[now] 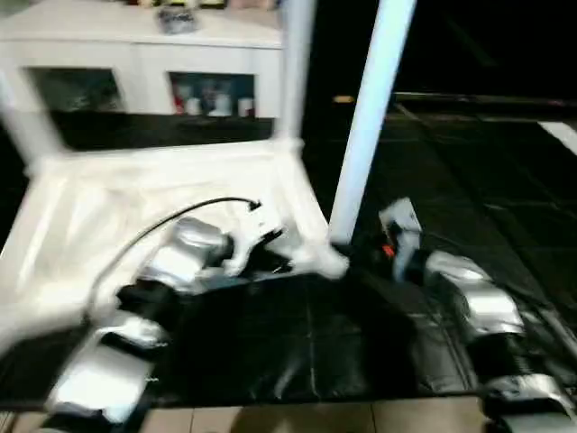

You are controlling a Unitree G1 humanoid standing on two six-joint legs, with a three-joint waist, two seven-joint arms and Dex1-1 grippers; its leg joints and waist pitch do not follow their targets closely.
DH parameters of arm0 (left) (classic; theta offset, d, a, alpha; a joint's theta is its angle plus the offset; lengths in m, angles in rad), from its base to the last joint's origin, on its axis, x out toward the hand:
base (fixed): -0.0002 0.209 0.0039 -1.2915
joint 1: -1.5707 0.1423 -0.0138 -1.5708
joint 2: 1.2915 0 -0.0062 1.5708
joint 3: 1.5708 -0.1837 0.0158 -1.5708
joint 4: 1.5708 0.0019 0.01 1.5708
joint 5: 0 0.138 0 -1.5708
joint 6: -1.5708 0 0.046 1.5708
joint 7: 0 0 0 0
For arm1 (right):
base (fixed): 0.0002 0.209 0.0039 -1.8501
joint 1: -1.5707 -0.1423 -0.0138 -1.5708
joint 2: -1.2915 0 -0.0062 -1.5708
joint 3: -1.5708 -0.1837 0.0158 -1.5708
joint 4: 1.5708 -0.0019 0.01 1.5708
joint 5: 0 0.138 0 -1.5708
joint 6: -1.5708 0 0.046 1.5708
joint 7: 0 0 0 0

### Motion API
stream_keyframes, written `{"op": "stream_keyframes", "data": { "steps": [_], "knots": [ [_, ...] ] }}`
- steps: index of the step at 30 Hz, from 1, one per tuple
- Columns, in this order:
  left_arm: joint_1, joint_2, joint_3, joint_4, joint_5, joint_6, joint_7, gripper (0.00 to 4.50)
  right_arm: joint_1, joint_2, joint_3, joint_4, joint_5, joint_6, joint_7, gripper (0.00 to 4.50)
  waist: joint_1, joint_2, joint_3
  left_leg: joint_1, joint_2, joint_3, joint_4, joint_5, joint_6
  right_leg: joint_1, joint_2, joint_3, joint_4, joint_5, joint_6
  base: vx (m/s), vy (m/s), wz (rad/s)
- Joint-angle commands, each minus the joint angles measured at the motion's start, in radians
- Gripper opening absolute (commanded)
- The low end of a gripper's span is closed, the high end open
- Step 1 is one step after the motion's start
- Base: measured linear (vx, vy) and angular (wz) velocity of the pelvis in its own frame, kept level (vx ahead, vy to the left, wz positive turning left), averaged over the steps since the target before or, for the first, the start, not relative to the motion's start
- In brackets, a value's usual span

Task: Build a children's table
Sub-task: Rotate leg to tighten

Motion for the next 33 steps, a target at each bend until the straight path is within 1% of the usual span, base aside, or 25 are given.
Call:
{"op": "stream_keyframes", "data": {
  "steps": [1,2,3,4,5,6,8,9,10,13,15,16,18,19,21,22,24,25,26,27,28,29,30,32,33],
  "knots": [
    [-0.045,-0.102,0.012,0.024,-0.037,0.012,0.133,0.0,-0.032,0.113,0.068,0.035,-0.015,0.05,-0.094,1.93,-0.004,0.0,-0.057,0.003,-0.009,-0.001,-0.073,-0.336,0.004,0.038,-0.045,0.019,-0.105,-0.608,-0.074,0.0,0.0,0.0],
    [-0.052,-0.116,0.023,0.035,-0.036,0.013,0.172,0.0,-0.041,0.132,0.067,0.04,-0.024,0.052,-0.134,1.93,-0.009,0.005,-0.057,0.004,-0.009,-0.002,-0.074,-0.343,0.007,0.035,-0.042,0.018,-0.106,-0.579,-0.087,0.0,0.0,0.0],
    [-0.057,-0.131,0.029,0.044,-0.032,0.012,0.207,0.0,-0.055,0.156,0.064,0.057,-0.032,0.056,-0.183,1.93,-0.012,0.006,-0.056,0.008,-0.01,-0.001,-0.073,-0.358,0.009,0.032,-0.039,0.017,-0.104,-0.569,-0.095,0.0,0.0,0.0],
    [-0.057,-0.131,0.029,0.044,-0.032,0.012,0.207,0.0,-0.055,0.156,0.064,0.057,-0.032,0.056,-0.183,1.93,-0.015,0.003,-0.055,0.007,-0.011,0.0,-0.073,-0.363,0.013,0.031,-0.039,0.017,-0.106,-0.569,-0.097,0.0,0.0,0.0],
    [-0.063,-0.148,0.036,0.049,-0.021,0.01,0.242,0.0,-0.075,0.186,0.059,0.079,-0.047,0.061,-0.254,1.93,-0.015,0.007,-0.056,0.007,-0.011,-0.001,-0.074,-0.369,0.021,0.031,-0.04,0.019,-0.107,-0.568,-0.095,0.0,0.0,0.0],
    [-0.064,-0.152,0.035,0.047,-0.017,0.008,0.245,0.0,-0.081,0.192,0.062,0.088,-0.052,0.053,-0.263,1.93,-0.016,0.006,-0.056,0.007,-0.011,-0.001,-0.074,-0.371,0.022,0.031,-0.039,0.019,-0.107,-0.566,-0.095,0.0,0.0,0.0],
    [-0.064,-0.155,0.035,0.043,-0.012,0.013,0.244,0.0,-0.084,0.2,0.068,0.09,-0.065,0.041,-0.269,1.93,-0.015,0.008,-0.055,0.008,-0.01,-0.001,-0.076,-0.386,0.023,0.03,-0.039,0.018,-0.109,-0.57,-0.089,0.0,0.0,0.0],
    [-0.064,-0.155,0.033,0.038,-0.008,0.015,0.24,0.0,-0.084,0.21,0.063,0.085,-0.061,0.042,-0.272,2.48,-0.016,0.005,-0.055,0.007,-0.011,-0.001,-0.076,-0.389,0.025,0.031,-0.038,0.019,-0.109,-0.571,-0.088,0.0,0.0,0.0],
    [-0.062,-0.149,0.029,0.032,-0.001,0.015,0.232,0.0,-0.08,0.218,0.063,0.071,-0.06,0.041,-0.271,2.48,-0.015,0.007,-0.055,0.007,-0.011,-0.001,-0.077,-0.386,0.025,0.032,-0.04,0.02,-0.108,-0.568,-0.089,0.0,0.0,0.0],
    [-0.055,-0.127,0.022,0.025,0.004,0.002,0.205,0.0,-0.062,0.218,0.072,0.034,-0.059,0.052,-0.258,2.8,-0.016,0.012,-0.053,0.005,-0.008,-0.003,-0.082,-0.395,0.025,0.033,-0.04,0.023,-0.106,-0.553,-0.095,0.0,0.0,0.0],
    [-0.048,-0.108,0.016,0.021,0.003,-0.008,0.181,0.0,-0.048,0.209,0.064,0.013,-0.049,0.055,-0.252,3.0,-0.016,0.008,-0.054,0.006,-0.008,-0.002,-0.082,-0.395,0.024,0.032,-0.04,0.025,-0.105,-0.545,-0.097,0.0,0.0,0.0],
    [-0.044,-0.1,0.013,0.018,0.003,-0.017,0.17,0.0,-0.044,0.203,0.062,0.008,-0.045,0.054,-0.248,3.0,-0.016,0.009,-0.055,0.004,-0.007,-0.002,-0.083,-0.39,0.024,0.033,-0.041,0.027,-0.102,-0.534,-0.102,0.0,0.0,0.0],
    [-0.035,-0.078,0.003,0.006,0.002,-0.03,0.13,0.0,-0.032,0.181,0.053,-0.006,-0.032,0.048,-0.224,3.27,-0.015,0.009,-0.057,0.002,-0.005,-0.002,-0.085,-0.375,0.025,0.036,-0.043,0.03,-0.098,-0.511,-0.108,0.0,0.0,0.0],
    [-0.029,-0.064,-0.003,-0.001,0.002,-0.039,0.106,0.0,-0.024,0.166,0.049,-0.015,-0.025,0.042,-0.204,3.27,-0.015,0.007,-0.056,0.0,-0.006,-0.001,-0.086,-0.369,0.026,0.037,-0.042,0.031,-0.098,-0.502,-0.111,0.0,0.0,0.0],
    [-0.022,-0.038,-0.013,-0.01,0.002,-0.059,0.06,0.0,-0.009,0.13,0.043,-0.034,-0.012,0.031,-0.149,3.57,-0.01,0.009,-0.059,-0.001,-0.002,0.002,-0.086,-0.338,0.034,0.04,-0.042,0.037,-0.09,-0.44,-0.134,0.0,0.0,0.0],
    [-0.021,-0.034,-0.014,-0.01,0.002,-0.059,0.053,0.0,-0.007,0.124,0.042,-0.038,-0.01,0.032,-0.138,3.57,-0.009,0.009,-0.06,0.0,-0.001,0.003,-0.086,-0.33,0.036,0.041,-0.043,0.039,-0.087,-0.42,-0.144,0.0,0.0,0.0],
    [-0.018,-0.018,-0.019,-0.012,0.001,-0.066,0.021,0.0,0.003,0.095,0.041,-0.053,0.002,0.035,-0.091,3.76,-0.002,0.007,-0.064,0.0,0.0,0.009,-0.082,-0.275,0.042,0.045,-0.042,0.043,-0.075,-0.337,-0.181,0.0,0.0,0.0],
    [-0.014,0.01,-0.028,-0.015,0.002,-0.09,-0.039,0.0,0.019,0.035,0.039,-0.08,0.019,0.025,0.006,3.83,-0.001,0.008,-0.064,0.0,0.001,0.01,-0.082,-0.265,0.043,0.045,-0.042,0.044,-0.073,-0.318,-0.189,0.0,0.0,0.0],
    [-0.012,0.024,-0.034,-0.016,0.002,-0.111,-0.069,0.0,0.025,0.012,0.039,-0.09,0.026,0.021,0.045,3.92,0.001,0.008,-0.064,-0.001,0.002,0.012,-0.081,-0.246,0.051,0.05,-0.04,0.045,-0.07,-0.28,-0.2,0.0,0.0,0.0],
    [-0.011,0.037,-0.038,-0.017,0.001,-0.116,-0.097,0.0,0.03,-0.012,0.04,-0.102,0.035,0.023,0.087,3.92,0.006,0.01,-0.067,0.002,0.002,0.012,-0.079,-0.234,0.056,0.05,-0.041,0.045,-0.067,-0.255,-0.21,0.0,0.0,0.0],
    [-0.012,0.046,-0.04,-0.015,0.001,-0.118,-0.115,0.0,0.034,-0.03,0.04,-0.11,0.042,0.026,0.117,4.1,0.01,0.01,-0.069,0.005,0.005,0.015,-0.077,-0.219,0.066,0.049,-0.041,0.047,-0.062,-0.213,-0.23,0.05,-0.002,0.05],
    [-0.015,0.06,-0.046,-0.012,0.003,-0.132,-0.138,0.0,0.039,-0.059,0.044,-0.122,0.051,0.031,0.165,4.21,0.011,0.01,-0.071,-0.004,0.005,0.013,-0.077,-0.181,0.072,0.057,-0.04,0.046,-0.05,-0.155,-0.246,0.0,0.0,0.0],
    [-0.016,0.067,-0.05,-0.011,0.001,-0.141,-0.155,0.0,0.042,-0.075,0.046,-0.13,0.057,0.033,0.194,4.21,0.014,0.009,-0.071,-0.003,0.006,0.014,-0.076,-0.162,0.077,0.057,-0.041,0.046,-0.046,-0.126,-0.258,0.0,0.0,0.0],
    [-0.018,0.079,-0.055,-0.012,-0.003,-0.142,-0.182,0.0,0.048,-0.102,0.05,-0.143,0.069,0.04,0.242,4.45,0.022,0.011,-0.071,0.002,0.008,0.015,-0.074,-0.15,0.082,0.056,-0.041,0.047,-0.042,-0.098,-0.272,0.0,0.0,0.0],
    [-0.018,0.092,-0.061,-0.015,-0.007,-0.154,-0.217,0.0,0.049,-0.128,0.058,-0.15,0.076,0.044,0.285,4.45,0.023,0.008,-0.07,0.0,0.007,0.017,-0.074,-0.146,0.084,0.058,-0.04,0.047,-0.04,-0.092,-0.278,0.0,0.0,0.0]
  ]
}}
